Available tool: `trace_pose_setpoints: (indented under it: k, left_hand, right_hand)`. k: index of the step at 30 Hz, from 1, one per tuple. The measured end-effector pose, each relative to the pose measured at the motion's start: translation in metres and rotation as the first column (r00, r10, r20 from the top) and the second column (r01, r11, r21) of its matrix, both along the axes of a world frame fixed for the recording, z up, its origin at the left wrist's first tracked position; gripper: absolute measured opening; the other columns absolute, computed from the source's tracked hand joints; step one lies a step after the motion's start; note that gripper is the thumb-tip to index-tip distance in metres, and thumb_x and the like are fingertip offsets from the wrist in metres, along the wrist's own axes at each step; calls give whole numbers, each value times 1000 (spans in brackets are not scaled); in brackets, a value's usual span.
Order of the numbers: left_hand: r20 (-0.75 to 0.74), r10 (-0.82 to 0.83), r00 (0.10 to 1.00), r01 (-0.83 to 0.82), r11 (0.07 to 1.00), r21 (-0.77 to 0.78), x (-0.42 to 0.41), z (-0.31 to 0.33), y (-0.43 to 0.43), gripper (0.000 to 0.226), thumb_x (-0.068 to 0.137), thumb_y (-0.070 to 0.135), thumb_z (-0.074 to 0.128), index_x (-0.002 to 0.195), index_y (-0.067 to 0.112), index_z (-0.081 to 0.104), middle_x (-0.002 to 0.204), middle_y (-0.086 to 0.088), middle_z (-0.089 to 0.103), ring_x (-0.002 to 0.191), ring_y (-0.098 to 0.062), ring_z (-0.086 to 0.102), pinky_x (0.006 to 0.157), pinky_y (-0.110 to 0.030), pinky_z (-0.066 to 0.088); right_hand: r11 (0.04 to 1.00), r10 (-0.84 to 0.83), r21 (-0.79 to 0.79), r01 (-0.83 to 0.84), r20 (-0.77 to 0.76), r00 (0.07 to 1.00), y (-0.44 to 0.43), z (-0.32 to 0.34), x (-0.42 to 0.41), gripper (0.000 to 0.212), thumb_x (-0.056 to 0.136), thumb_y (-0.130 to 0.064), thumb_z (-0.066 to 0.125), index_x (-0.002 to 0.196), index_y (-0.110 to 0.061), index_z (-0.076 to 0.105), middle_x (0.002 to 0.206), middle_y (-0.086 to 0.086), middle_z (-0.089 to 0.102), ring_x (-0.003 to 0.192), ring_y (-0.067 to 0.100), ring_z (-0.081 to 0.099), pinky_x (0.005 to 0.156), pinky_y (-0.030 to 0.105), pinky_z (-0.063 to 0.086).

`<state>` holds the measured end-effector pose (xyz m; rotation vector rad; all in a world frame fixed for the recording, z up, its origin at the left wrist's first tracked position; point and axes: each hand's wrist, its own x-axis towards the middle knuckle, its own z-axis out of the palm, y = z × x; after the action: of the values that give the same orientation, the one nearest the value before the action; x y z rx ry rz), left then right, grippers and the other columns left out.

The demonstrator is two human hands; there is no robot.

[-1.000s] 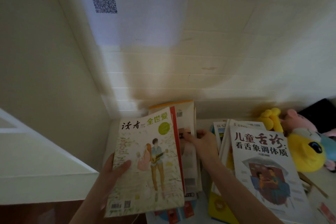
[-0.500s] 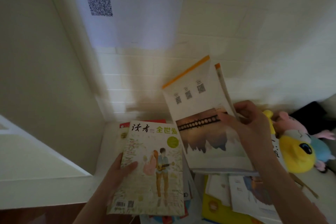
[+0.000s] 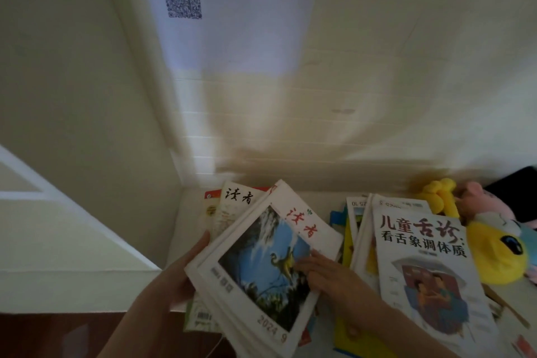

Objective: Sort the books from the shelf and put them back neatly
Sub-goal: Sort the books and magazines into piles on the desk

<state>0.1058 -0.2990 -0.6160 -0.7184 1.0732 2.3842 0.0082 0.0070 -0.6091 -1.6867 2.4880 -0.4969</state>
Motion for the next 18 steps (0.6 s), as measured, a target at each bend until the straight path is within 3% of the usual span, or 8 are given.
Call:
trace_pose_setpoints:
  k: [3,6,9,12,14,15,16,18]
  left_hand:
    - [2,-62,998,61,990,-129,-6,8,-5,72,63,53,82,108,1,62,86,-24,65,74,-35,66,70,-45,57]
    - [14,-162,987,162,970,-180,-16,16,-6,92,42,51,92,112,1,59,95,-25,66,80,-36,66,73,-47,57]
    - [44,-253,966,253,908,-333,-28,26,1,105,30,60,90,111,1,59,92,-21,70,78,-35,68,69,-42,58]
    - [88,-198,976,217,876,-431,-35,28,9,111,12,53,93,107,5,62,80,-16,72,63,-29,68,57,-35,56]
    - [73,-189,979,202,877,-436,-34,30,14,111,12,43,96,111,6,60,87,-18,73,71,-33,71,57,-37,57]
    - [65,-185,981,195,879,-435,-33,30,14,111,14,39,96,113,7,59,91,-19,73,77,-35,71,59,-39,57]
    - [61,-178,982,186,879,-439,-31,28,15,109,16,38,96,114,7,58,94,-20,72,82,-38,70,63,-42,58]
    - [58,-157,986,166,880,-446,-24,29,19,99,28,35,95,116,10,57,97,-21,72,87,-41,69,73,-49,57]
  right_hand:
    - [995,-96,-15,98,77,992,-1,-4,-10,25,88,-13,57,113,-15,51,131,5,60,126,12,48,94,33,51]
    - [994,-106,4,106,145,984,2,-5,-15,67,71,5,72,129,-17,47,132,7,58,120,18,57,94,34,51]
    - [996,-85,49,79,125,989,4,-9,-13,54,77,-4,61,127,-18,48,133,8,58,117,23,60,94,35,50]
    - [987,-123,130,99,189,974,4,-14,-13,48,92,-13,45,140,-20,40,146,2,40,130,19,47,99,35,48]
    - [971,-236,85,221,256,937,-3,-12,-8,59,96,-9,45,148,-29,26,153,-6,13,143,11,13,118,28,21]
    - [966,-258,100,238,318,912,-11,-5,-2,61,97,-10,48,148,-31,24,154,-8,6,143,7,1,119,22,8]
    - [951,-301,79,298,447,843,-17,2,3,57,96,-16,53,147,-29,30,156,-7,11,145,6,5,119,20,11]
    - [857,-441,23,514,548,711,-24,4,9,49,93,-26,59,138,-33,40,155,-1,27,142,13,29,112,29,33]
